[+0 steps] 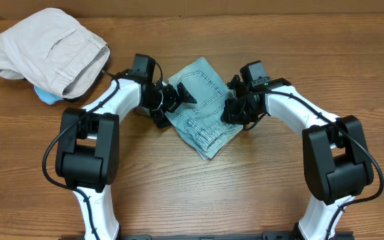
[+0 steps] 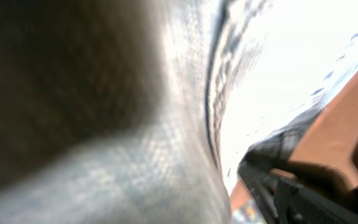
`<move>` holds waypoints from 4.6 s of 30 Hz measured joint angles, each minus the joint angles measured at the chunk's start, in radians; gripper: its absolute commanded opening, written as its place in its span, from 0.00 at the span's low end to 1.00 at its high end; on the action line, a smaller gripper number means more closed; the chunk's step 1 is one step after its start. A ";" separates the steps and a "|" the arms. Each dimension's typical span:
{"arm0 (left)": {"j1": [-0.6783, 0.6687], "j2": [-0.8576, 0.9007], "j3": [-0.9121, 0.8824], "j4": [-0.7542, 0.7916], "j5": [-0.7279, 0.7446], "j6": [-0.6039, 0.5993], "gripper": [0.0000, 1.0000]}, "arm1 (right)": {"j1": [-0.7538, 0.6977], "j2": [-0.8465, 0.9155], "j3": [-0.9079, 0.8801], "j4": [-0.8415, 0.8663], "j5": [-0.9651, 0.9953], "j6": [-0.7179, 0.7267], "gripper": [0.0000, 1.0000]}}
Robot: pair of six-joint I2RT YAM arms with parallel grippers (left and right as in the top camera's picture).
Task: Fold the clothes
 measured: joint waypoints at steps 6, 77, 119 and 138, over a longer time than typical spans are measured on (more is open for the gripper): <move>0.002 0.002 -0.059 0.116 0.002 -0.082 0.39 | 0.000 0.002 0.000 -0.009 -0.018 0.000 0.16; 0.695 -0.119 1.361 -1.004 -0.192 0.736 1.00 | -0.127 -0.391 0.134 -0.389 -0.016 -0.049 0.37; 0.084 -0.385 1.368 -1.105 -0.499 0.948 1.00 | -0.032 -1.126 0.140 -0.236 0.225 -0.073 1.00; 0.084 -0.385 1.368 -1.105 -0.499 0.945 1.00 | -0.084 -1.515 -0.749 0.397 0.224 -0.274 1.00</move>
